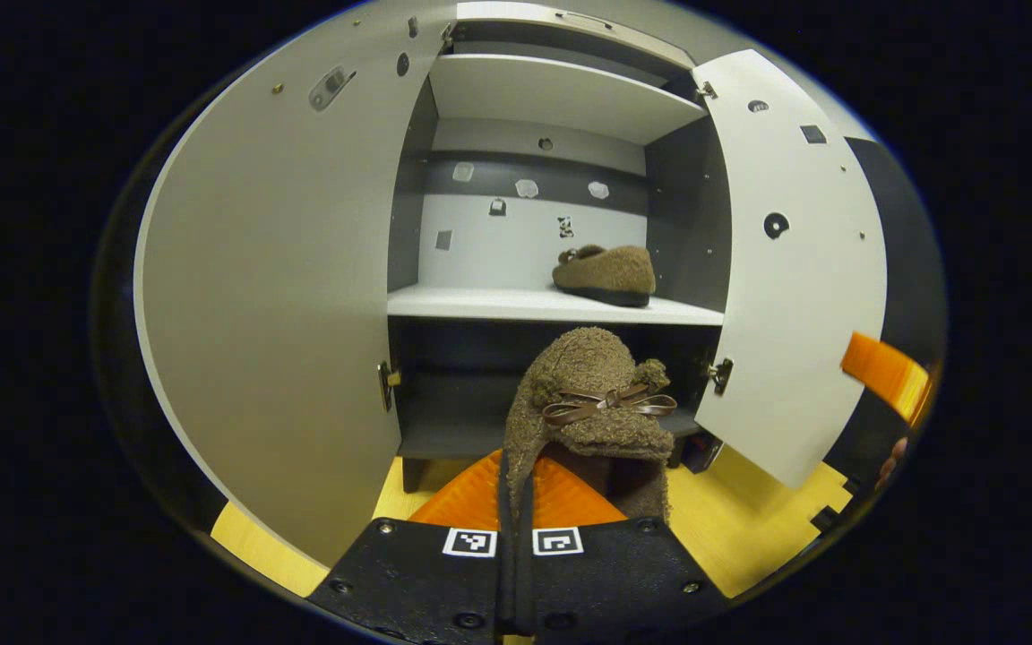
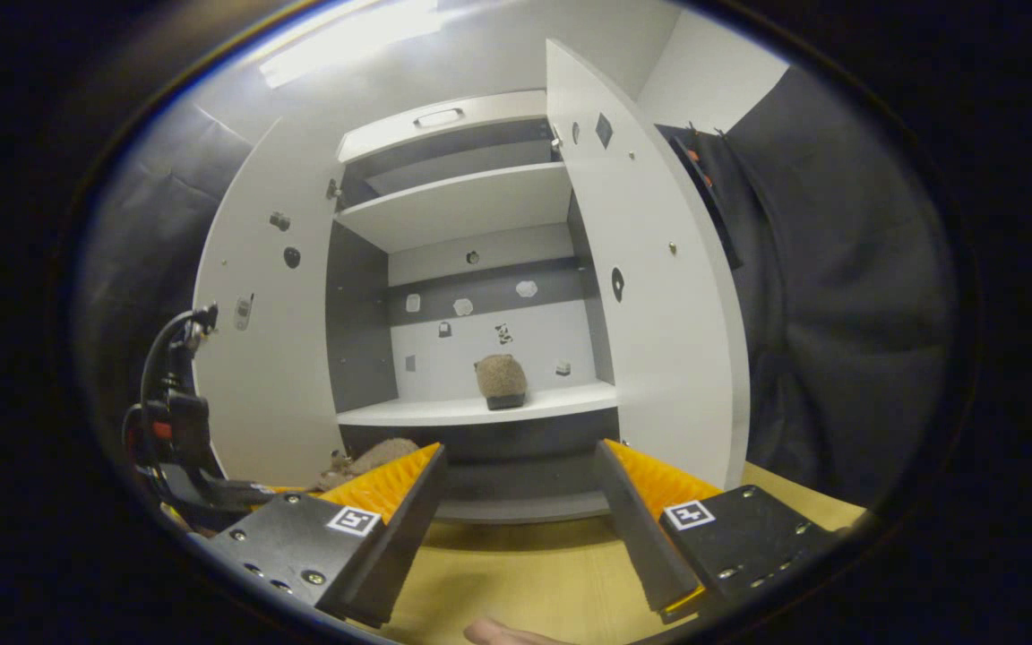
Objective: Grab one shoe with the right hand and put it into the shoe cabinet, grab the other shoe with the left hand and put it into the shoe cabinet; then close the right door with the right hand and the left door with the left hand.
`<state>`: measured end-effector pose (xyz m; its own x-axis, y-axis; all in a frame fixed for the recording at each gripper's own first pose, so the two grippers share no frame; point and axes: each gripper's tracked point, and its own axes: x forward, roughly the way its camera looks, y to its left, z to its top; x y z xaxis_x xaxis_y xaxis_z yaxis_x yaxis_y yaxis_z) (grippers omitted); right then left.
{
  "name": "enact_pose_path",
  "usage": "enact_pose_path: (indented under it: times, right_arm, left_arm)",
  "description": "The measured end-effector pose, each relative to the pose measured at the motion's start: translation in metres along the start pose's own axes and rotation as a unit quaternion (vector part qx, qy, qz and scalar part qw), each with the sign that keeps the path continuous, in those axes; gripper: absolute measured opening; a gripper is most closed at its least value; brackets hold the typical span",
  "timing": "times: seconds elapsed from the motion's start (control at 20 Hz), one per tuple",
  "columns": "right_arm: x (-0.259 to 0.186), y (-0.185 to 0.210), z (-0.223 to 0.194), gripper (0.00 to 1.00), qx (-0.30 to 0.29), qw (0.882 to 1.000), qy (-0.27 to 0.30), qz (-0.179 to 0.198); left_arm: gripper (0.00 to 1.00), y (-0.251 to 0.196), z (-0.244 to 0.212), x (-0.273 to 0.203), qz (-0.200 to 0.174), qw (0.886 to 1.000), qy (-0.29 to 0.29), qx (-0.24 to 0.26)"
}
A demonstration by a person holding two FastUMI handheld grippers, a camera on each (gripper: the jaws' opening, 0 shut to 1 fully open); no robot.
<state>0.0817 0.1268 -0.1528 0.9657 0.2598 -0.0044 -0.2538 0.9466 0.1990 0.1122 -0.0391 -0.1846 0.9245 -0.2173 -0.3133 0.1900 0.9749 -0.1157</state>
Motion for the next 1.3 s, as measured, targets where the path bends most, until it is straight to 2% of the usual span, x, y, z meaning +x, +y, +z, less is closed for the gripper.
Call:
enact_pose_path:
  times: [0.15,0.2,0.25,0.3,0.35,0.45,0.65,0.7,0.75,0.9,0.95,1.0,1.05,1.1,1.15,1.2,1.3]
  right_arm:
    - [-0.002,-0.003,-0.004,0.99,-0.005,1.000,-0.002,0.005]
    - [-0.003,-0.003,-0.005,0.94,-0.004,1.000,-0.004,0.007]
    - [-0.002,-0.003,-0.006,0.99,-0.002,1.000,-0.005,0.009]
    - [0.000,-0.002,-0.007,0.95,-0.001,1.000,-0.005,0.014]
    - [0.000,-0.002,-0.009,0.99,-0.002,1.000,-0.005,0.020]
    - [0.002,-0.006,-0.009,0.99,-0.005,1.000,-0.007,0.023]
    - [0.013,-0.012,-0.012,0.99,0.000,1.000,-0.002,0.026]
    - [0.016,-0.013,-0.010,0.95,0.005,1.000,-0.003,0.026]
    - [0.019,-0.013,-0.008,0.99,0.009,1.000,-0.004,0.026]
    - [0.019,-0.017,0.002,0.99,0.006,1.000,-0.011,0.029]
    - [0.021,-0.017,0.004,0.99,0.004,0.999,-0.014,0.030]
    - [0.021,-0.017,0.006,0.99,0.003,0.999,-0.016,0.031]
    - [0.022,-0.015,0.006,0.94,0.003,0.999,-0.017,0.034]
    - [0.023,-0.012,0.006,0.99,0.001,0.999,-0.017,0.037]
    - [0.025,-0.011,0.004,0.94,-0.001,0.999,-0.017,0.038]
    - [0.026,-0.009,0.003,0.99,-0.004,0.999,-0.017,0.040]
    - [0.029,-0.003,0.002,0.99,-0.010,0.999,-0.017,0.044]
  left_arm:
    - [0.00,0.001,0.049,0.010,0.007,0.999,-0.044,-0.016]
    - [0.02,0.002,0.068,0.016,0.013,0.998,-0.061,-0.021]
    - [0.00,0.002,0.085,0.024,0.017,0.997,-0.073,-0.025]
    - [0.00,0.002,0.099,0.033,0.021,0.996,-0.084,-0.028]
    - [0.00,0.000,0.115,0.041,0.025,0.995,-0.097,-0.030]
    - [0.01,0.002,0.140,0.060,0.041,0.992,-0.117,-0.027]
    - [0.00,-0.006,0.183,0.091,0.046,0.986,-0.154,-0.037]
    - [0.00,-0.005,0.190,0.099,0.048,0.986,-0.158,-0.036]
    - [0.00,-0.003,0.198,0.107,0.050,0.985,-0.163,-0.039]
    - [0.00,0.010,0.216,0.138,0.062,0.981,-0.175,-0.061]
    - [0.03,0.015,0.217,0.149,0.067,0.980,-0.173,-0.069]
    - [0.00,0.019,0.217,0.159,0.068,0.980,-0.171,-0.077]
    - [0.00,0.022,0.215,0.172,0.066,0.980,-0.167,-0.084]
    - [0.00,0.024,0.211,0.184,0.066,0.981,-0.160,-0.085]
    - [0.00,0.027,0.206,0.195,0.069,0.982,-0.151,-0.091]
    - [0.00,0.026,0.199,0.207,0.067,0.984,-0.139,-0.094]
    - [0.00,0.024,0.185,0.228,0.060,0.986,-0.119,-0.098]
